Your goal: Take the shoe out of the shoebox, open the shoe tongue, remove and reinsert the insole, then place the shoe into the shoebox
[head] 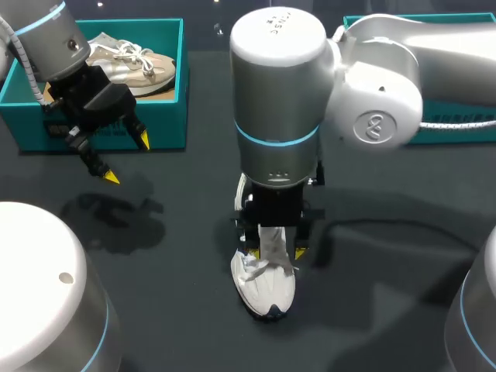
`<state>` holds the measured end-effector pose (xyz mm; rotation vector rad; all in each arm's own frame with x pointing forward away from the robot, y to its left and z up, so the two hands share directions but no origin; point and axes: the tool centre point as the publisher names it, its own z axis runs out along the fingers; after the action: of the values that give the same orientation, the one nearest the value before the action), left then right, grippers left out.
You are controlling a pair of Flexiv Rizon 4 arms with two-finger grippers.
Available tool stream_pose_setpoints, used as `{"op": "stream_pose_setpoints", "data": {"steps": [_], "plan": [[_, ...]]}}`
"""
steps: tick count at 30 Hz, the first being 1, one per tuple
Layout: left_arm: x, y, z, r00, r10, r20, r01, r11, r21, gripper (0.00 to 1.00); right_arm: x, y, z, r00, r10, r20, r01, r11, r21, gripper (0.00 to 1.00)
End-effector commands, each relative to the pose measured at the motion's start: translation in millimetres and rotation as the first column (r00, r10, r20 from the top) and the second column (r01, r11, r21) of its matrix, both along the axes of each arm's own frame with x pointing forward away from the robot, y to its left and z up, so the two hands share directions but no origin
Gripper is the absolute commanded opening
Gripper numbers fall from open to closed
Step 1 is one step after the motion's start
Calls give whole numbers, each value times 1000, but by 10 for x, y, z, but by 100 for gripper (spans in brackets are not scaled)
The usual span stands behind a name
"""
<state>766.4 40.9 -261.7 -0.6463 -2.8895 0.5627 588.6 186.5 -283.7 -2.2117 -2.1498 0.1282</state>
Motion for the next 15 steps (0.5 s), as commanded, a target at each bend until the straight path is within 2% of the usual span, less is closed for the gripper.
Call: {"op": "stream_pose_setpoints", "data": {"steps": [1, 3, 8, 15], "plan": [[-4, 7, -2, 1000, -1, 1, 1, 1000, 1, 100, -41, -24, 44, 999, 12, 41, -12, 1000, 10, 36], [-4, 7, -2, 1000, -1, 1, 1, 1000, 1, 100, -5, 14, 62, 998, 37, 58, -37, 999, 11, 36], [-4, 7, -2, 1000, -1, 1, 1, 1000, 1, 100, 139, 92, 46, 993, 89, 83, -91, 995, 28, 27], [-4, 7, -2, 1000, -1, 1, 1, 1000, 1, 100, 539, 269, -94, 976, 194, 102, -200, 979, 50, 28]]}}
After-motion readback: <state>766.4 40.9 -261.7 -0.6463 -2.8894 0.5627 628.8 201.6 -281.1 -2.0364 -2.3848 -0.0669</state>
